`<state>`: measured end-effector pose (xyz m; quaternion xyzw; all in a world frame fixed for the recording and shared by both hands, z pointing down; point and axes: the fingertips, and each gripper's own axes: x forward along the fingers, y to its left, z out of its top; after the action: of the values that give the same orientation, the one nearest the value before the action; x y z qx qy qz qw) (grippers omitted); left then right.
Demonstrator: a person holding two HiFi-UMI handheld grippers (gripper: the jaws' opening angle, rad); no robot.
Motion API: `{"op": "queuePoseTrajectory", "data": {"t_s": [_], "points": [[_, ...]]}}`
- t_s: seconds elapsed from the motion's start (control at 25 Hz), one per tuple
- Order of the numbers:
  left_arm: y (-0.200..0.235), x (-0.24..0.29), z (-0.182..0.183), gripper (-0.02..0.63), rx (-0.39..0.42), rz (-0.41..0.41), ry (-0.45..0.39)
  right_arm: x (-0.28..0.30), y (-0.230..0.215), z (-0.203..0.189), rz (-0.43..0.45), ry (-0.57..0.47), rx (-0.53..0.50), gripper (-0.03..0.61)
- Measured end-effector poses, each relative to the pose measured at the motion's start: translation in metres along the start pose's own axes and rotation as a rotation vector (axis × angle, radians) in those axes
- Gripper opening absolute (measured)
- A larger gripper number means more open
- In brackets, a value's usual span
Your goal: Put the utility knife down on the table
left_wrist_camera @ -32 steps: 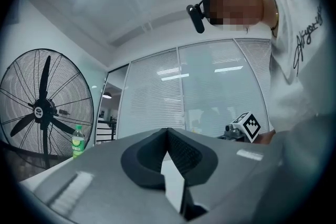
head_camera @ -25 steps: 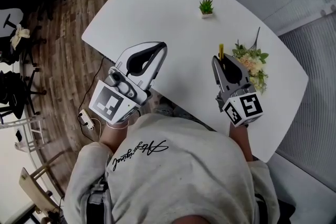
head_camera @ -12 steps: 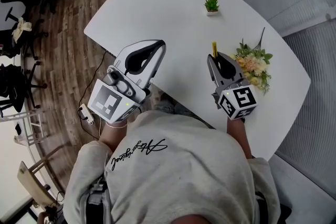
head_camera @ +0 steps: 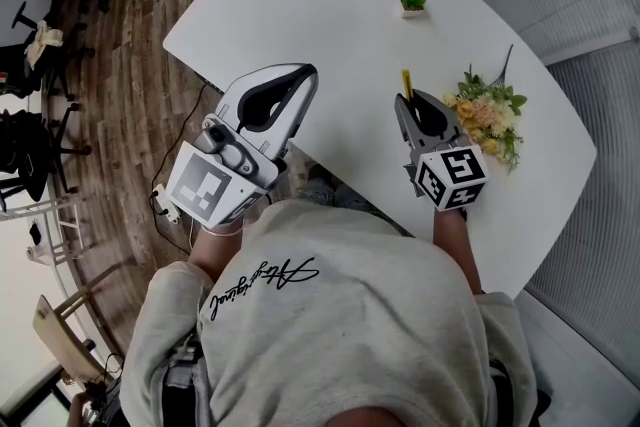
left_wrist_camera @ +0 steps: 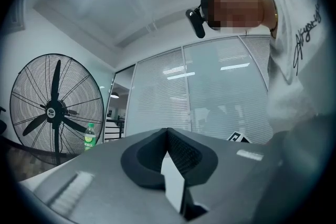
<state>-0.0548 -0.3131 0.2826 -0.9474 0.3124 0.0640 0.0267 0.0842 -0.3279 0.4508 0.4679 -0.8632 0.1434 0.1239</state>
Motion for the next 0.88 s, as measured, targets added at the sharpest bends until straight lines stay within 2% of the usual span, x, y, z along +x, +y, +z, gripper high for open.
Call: {"op": "queuePoseTrajectory", "data": {"t_s": [0.32,0.6,0.88], "points": [[-0.002,-0.002,-0.004,-0.002,-0.003,0.013,0.020,0.008,0.003,-0.019,0.009,0.065,-0.004,0.069],[-0.001,-0.001,-0.024,-0.003,-0.018,0.027,0.147,0.009,0.004,-0.028,0.009,0.105,-0.018,0.069],[0.000,0.001,-0.032,-0.002,-0.032,0.026,0.185,0.014,0.000,-0.041,0.016,0.180,-0.032,0.069]]}}
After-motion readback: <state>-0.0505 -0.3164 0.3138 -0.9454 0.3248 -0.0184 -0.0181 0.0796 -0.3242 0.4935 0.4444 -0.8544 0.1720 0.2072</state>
